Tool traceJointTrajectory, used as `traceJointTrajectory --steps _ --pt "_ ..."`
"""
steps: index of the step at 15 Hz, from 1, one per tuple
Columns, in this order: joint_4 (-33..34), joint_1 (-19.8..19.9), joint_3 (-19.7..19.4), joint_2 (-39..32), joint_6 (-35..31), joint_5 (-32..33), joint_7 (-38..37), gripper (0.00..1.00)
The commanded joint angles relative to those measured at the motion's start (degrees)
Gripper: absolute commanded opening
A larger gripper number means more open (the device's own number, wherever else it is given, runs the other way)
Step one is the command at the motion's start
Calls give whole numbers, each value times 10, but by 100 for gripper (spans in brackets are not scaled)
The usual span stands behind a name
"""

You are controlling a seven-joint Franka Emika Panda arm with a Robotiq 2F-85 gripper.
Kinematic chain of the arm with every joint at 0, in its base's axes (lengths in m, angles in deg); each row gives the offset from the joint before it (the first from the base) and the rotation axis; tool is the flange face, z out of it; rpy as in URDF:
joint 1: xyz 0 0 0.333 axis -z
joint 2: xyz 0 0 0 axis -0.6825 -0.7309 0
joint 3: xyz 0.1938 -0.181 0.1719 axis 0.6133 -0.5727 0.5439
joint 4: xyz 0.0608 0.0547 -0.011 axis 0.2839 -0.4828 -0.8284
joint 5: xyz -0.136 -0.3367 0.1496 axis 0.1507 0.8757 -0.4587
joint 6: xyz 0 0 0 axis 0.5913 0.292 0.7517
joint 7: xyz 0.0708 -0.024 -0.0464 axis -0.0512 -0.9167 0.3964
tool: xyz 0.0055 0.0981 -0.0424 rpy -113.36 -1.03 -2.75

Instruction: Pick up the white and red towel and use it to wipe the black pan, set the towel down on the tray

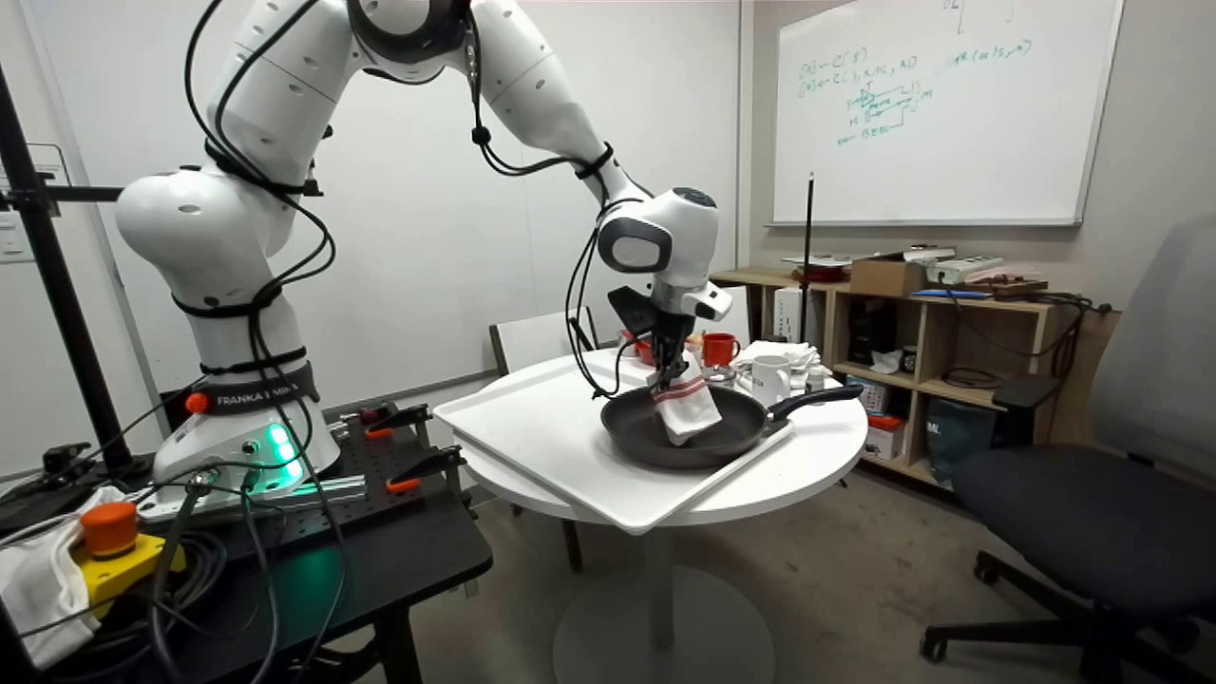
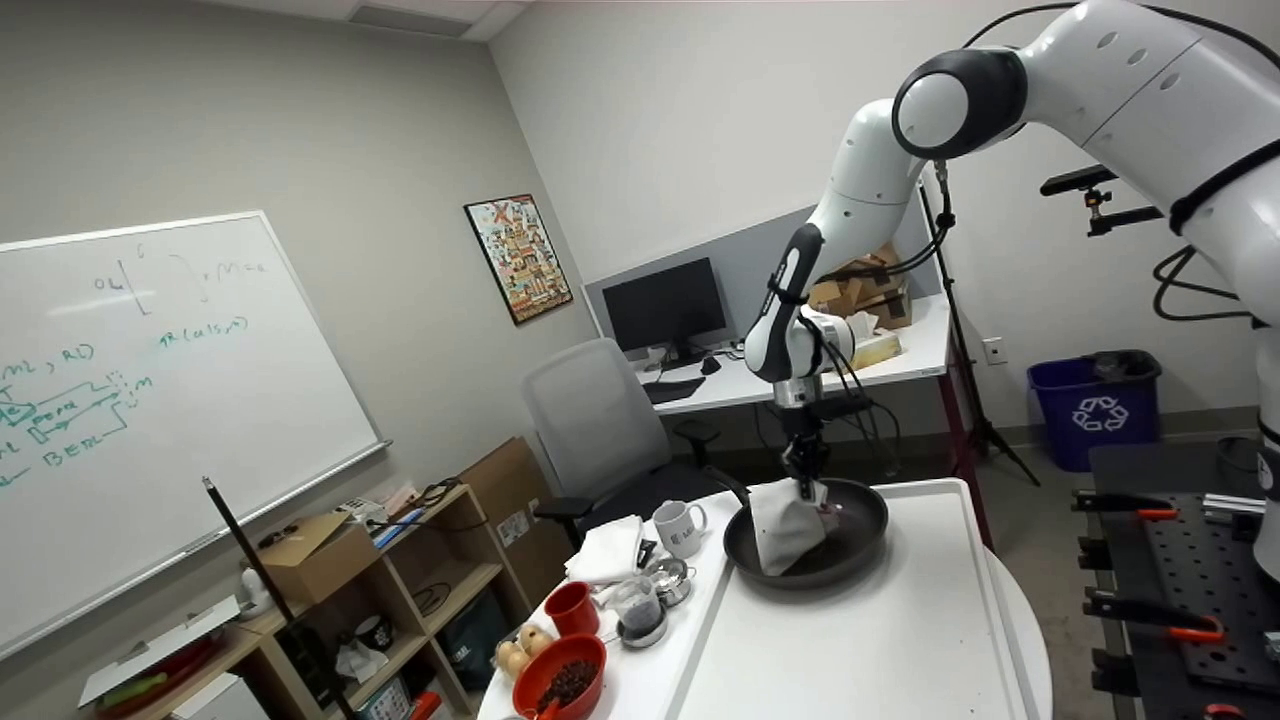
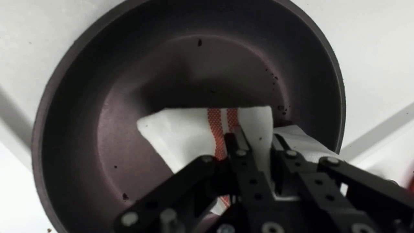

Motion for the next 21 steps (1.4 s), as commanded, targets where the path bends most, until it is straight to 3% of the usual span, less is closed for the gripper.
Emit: traceJointTrajectory --steps 1,7,18,19,21 --pt "2 -6 -12 -4 18 25 -17 4" --pt "10 -21 -29 -24 55 78 -49 4" --pt "39 -102 -76 -63 57 191 -188 4" --pt "21 -82 -60 -51 44 171 -163 15" --pt "25 -89 -63 -55 44 178 -172 15"
